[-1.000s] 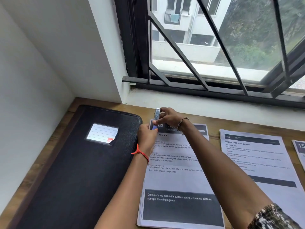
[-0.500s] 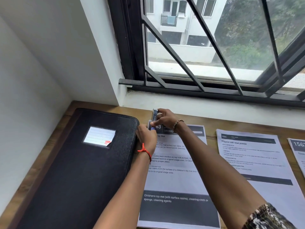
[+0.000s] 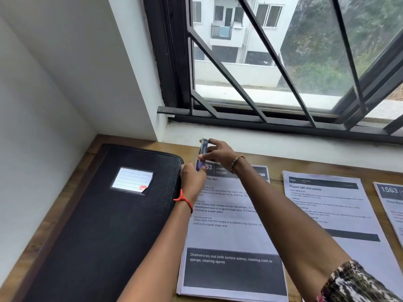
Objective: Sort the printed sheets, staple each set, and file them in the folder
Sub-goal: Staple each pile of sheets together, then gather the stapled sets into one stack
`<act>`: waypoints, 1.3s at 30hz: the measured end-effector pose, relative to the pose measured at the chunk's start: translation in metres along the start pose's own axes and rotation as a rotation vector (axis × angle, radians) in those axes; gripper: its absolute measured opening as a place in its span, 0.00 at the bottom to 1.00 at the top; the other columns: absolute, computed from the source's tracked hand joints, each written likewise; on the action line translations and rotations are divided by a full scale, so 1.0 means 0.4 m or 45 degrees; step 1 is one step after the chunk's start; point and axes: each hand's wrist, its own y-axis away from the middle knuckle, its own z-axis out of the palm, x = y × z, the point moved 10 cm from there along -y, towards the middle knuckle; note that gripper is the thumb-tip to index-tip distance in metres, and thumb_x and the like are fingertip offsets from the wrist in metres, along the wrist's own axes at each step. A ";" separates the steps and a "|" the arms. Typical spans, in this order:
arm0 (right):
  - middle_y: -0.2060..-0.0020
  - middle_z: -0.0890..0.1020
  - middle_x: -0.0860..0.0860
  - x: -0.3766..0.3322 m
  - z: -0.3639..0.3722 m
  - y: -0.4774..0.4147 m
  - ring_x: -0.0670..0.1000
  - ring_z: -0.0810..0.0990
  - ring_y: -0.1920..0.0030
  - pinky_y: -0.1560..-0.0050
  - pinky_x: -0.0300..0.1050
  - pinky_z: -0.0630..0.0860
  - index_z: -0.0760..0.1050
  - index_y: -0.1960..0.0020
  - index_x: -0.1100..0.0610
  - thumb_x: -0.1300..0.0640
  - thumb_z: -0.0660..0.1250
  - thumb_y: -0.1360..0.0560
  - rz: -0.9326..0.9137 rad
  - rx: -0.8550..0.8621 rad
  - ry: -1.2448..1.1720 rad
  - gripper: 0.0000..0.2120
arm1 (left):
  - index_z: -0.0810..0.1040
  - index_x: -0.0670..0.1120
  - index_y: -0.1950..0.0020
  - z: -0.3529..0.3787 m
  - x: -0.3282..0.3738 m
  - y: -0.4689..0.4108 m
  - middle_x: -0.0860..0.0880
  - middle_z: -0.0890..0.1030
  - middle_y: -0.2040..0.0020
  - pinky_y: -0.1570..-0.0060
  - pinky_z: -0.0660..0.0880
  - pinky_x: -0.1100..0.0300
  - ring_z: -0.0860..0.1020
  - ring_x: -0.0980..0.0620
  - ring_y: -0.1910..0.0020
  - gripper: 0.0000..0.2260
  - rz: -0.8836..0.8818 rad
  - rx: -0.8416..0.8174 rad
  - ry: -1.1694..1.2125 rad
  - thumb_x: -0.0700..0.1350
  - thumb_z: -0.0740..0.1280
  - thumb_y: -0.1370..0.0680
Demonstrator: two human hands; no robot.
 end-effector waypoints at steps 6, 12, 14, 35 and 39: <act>0.65 0.75 0.54 -0.098 -0.058 0.043 0.53 0.77 0.62 0.51 0.49 0.72 0.65 0.32 0.60 0.71 0.66 0.28 -0.217 0.200 -0.309 0.27 | 0.75 0.35 0.47 -0.029 0.042 0.040 0.39 0.71 0.44 0.52 0.65 0.63 0.71 0.45 0.47 0.11 0.231 0.025 -0.081 0.42 0.66 0.24; 0.63 0.74 0.53 -0.103 -0.090 0.155 0.53 0.74 0.66 0.67 0.47 0.80 0.62 0.28 0.58 0.68 0.65 0.26 -0.116 0.245 -0.322 0.28 | 0.74 0.37 0.42 -0.047 0.063 0.113 0.40 0.69 0.39 0.55 0.60 0.72 0.70 0.48 0.45 0.11 0.394 0.131 -0.181 0.37 0.65 0.24; 0.64 0.76 0.54 -0.081 -0.113 0.203 0.52 0.76 0.68 0.69 0.44 0.79 0.62 0.28 0.61 0.68 0.68 0.28 -0.061 0.308 -0.204 0.31 | 0.73 0.35 0.38 -0.037 0.063 0.138 0.39 0.69 0.37 0.48 0.61 0.69 0.69 0.44 0.39 0.15 0.380 0.126 -0.208 0.36 0.64 0.23; 0.48 0.82 0.59 0.074 -0.611 0.914 0.56 0.80 0.46 0.56 0.42 0.76 0.82 0.49 0.63 0.76 0.66 0.35 -0.156 0.562 0.952 0.18 | 0.73 0.30 0.52 0.675 0.274 0.722 0.39 0.81 0.70 0.71 0.80 0.59 0.82 0.47 0.73 0.05 -0.386 -1.111 0.863 0.32 0.59 0.22; 0.45 0.80 0.59 0.104 -0.809 1.089 0.56 0.78 0.43 0.53 0.35 0.70 0.80 0.44 0.63 0.72 0.66 0.33 -0.197 0.914 0.834 0.18 | 0.72 0.29 0.50 0.861 0.309 0.829 0.36 0.81 0.66 0.72 0.80 0.57 0.81 0.45 0.73 0.05 -0.470 -1.071 0.951 0.30 0.59 0.22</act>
